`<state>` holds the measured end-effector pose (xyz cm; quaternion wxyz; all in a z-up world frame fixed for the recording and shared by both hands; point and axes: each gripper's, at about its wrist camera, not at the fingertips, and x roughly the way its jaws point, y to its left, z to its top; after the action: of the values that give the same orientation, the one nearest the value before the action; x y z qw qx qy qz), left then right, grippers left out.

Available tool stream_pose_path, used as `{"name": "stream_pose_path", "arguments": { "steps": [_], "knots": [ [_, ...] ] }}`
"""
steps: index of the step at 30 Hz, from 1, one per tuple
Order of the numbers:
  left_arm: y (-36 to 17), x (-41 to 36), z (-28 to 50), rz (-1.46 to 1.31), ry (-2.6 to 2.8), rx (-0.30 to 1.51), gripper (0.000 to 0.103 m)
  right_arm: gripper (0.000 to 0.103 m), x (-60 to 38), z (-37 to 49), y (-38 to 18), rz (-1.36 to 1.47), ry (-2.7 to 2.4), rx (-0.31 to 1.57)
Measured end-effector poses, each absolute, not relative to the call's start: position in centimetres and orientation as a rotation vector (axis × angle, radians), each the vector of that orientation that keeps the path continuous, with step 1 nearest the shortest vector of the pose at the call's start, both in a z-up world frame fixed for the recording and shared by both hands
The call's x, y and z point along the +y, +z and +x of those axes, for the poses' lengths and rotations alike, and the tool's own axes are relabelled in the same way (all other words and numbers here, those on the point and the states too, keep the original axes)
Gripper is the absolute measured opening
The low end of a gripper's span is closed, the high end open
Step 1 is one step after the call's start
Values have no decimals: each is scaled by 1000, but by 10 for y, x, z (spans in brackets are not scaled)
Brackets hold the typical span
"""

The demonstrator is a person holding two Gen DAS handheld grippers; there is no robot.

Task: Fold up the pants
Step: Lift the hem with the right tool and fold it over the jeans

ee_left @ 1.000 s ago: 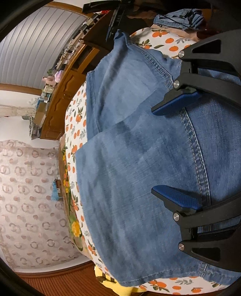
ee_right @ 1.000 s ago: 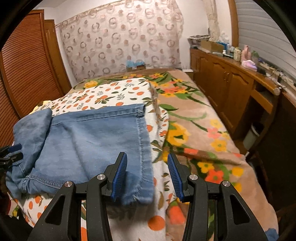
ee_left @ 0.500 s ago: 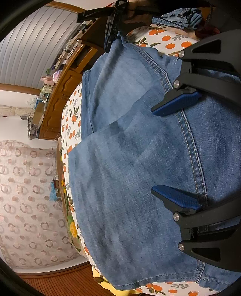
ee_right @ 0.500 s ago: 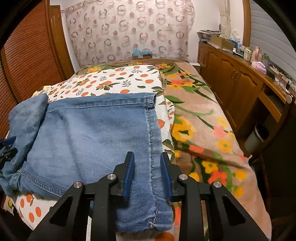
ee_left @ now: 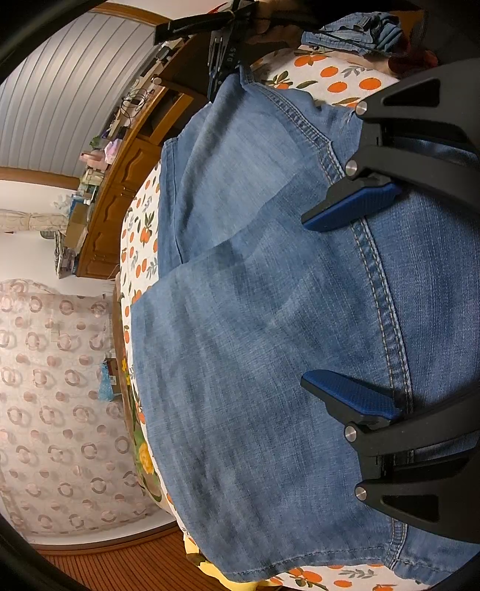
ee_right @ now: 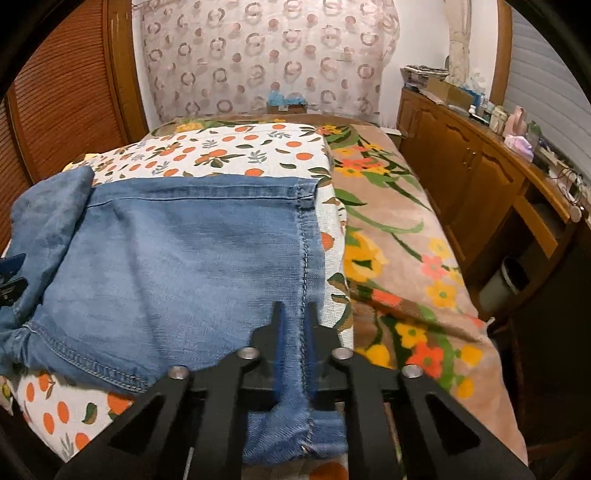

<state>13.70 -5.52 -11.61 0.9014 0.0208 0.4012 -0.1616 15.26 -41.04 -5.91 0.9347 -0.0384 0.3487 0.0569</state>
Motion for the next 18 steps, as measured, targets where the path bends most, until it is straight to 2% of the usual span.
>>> {"name": "stream_pose_path", "arguments": {
  "steps": [5,18],
  "knots": [
    [-116,-55,137,44,-334,830,79,2,-412,147,-52,-64,128,684],
    [-103,-49,134,9,-335,809,79,1,-381,103,22,-115,201,468]
  ]
}}
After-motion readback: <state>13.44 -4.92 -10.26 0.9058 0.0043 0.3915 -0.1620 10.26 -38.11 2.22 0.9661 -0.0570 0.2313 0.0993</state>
